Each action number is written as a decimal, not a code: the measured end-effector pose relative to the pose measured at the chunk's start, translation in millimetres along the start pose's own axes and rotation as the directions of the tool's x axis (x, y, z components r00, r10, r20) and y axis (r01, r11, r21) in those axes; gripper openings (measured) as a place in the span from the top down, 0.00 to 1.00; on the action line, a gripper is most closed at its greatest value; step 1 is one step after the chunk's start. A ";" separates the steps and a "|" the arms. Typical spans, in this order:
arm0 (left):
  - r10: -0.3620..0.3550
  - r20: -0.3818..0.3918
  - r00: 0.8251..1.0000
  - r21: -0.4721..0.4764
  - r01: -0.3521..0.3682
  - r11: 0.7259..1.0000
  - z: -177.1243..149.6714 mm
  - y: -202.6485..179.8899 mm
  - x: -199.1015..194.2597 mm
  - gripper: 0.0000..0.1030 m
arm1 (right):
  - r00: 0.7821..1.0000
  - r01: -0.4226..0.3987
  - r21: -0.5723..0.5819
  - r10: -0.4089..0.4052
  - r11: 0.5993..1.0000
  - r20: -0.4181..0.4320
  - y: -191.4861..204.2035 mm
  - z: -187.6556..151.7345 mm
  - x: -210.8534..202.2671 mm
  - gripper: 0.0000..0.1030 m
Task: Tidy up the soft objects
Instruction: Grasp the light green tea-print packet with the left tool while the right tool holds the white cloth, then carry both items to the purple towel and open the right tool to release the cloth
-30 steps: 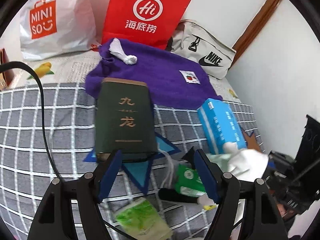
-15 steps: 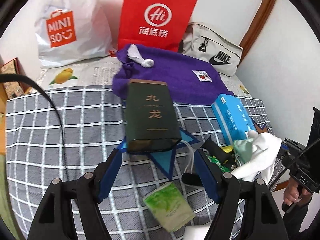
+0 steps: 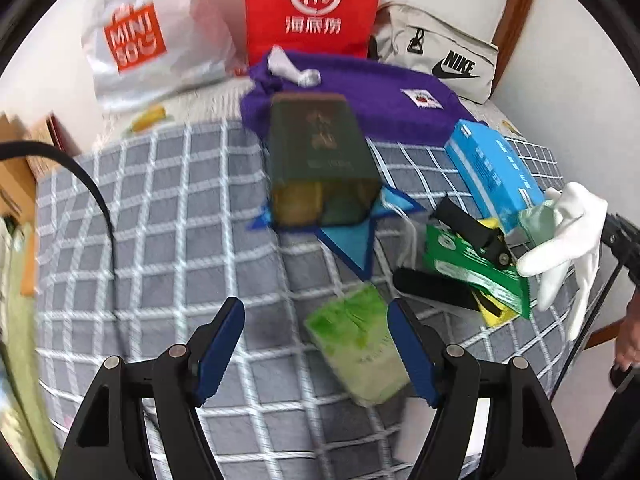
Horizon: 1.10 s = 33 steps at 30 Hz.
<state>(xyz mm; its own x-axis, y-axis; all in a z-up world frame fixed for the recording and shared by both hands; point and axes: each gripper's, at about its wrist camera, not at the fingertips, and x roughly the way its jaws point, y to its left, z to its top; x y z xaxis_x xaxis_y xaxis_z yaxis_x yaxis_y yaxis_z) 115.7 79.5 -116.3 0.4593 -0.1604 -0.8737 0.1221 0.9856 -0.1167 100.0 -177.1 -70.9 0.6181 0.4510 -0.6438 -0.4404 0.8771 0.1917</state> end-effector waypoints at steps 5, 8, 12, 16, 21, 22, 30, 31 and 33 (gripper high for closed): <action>0.009 -0.053 0.999 -0.021 -0.010 1.000 -8.8 -16.7 19.3 0.30 | 1.000 0.000 0.012 -0.001 1.000 0.015 -4.2 -12.2 -9.6 0.89; 0.017 -0.080 0.997 -0.032 -0.020 0.999 -13.2 -26.4 33.4 0.30 | 1.000 0.003 0.008 -0.003 1.000 0.021 -6.1 -18.7 -13.9 0.89; 0.053 -0.090 0.994 -0.063 -0.059 0.996 -16.7 -31.1 48.9 0.29 | 0.999 -0.016 0.014 0.015 1.000 0.029 -9.4 -26.7 -16.5 0.89; 0.080 -0.050 0.996 -0.093 -0.084 0.992 -19.7 -32.9 49.3 0.30 | 0.999 -0.028 0.012 0.027 1.000 0.034 -10.7 -32.5 -17.7 0.89; 0.124 -0.041 0.991 -0.059 -0.127 0.990 -18.3 -38.3 50.3 0.45 | 0.999 -0.040 0.010 0.040 0.999 0.037 -12.2 -36.0 -14.8 0.89; 0.122 -0.041 0.992 -0.057 -0.124 0.991 -16.4 -40.4 51.5 0.45 | 0.999 -0.034 0.005 0.034 0.999 0.035 -12.2 -35.9 -13.3 0.89; 0.091 -0.016 0.996 -0.070 -0.092 0.993 -4.6 -33.1 41.8 0.46 | 1.000 -0.016 0.008 0.016 1.000 0.005 -19.0 -30.6 -2.2 0.89; 0.089 -0.011 0.996 -0.068 -0.090 0.994 -2.7 -32.0 38.4 0.46 | 1.000 -0.017 0.007 0.017 1.000 0.004 -19.7 -29.5 -1.7 0.89; 0.088 0.000 0.996 -0.068 -0.087 0.994 0.8 -29.5 31.8 0.47 | 1.000 -0.017 0.007 0.017 1.000 0.004 -20.3 -25.9 -0.9 0.89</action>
<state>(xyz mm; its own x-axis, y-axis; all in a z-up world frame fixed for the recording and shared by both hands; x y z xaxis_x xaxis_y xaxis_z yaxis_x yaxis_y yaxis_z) 127.5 45.3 -140.2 0.4678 -0.0734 -0.8808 0.0211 0.9972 -0.0719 91.5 -199.6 -93.4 0.6135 0.4666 -0.6371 -0.4460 0.8705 0.2081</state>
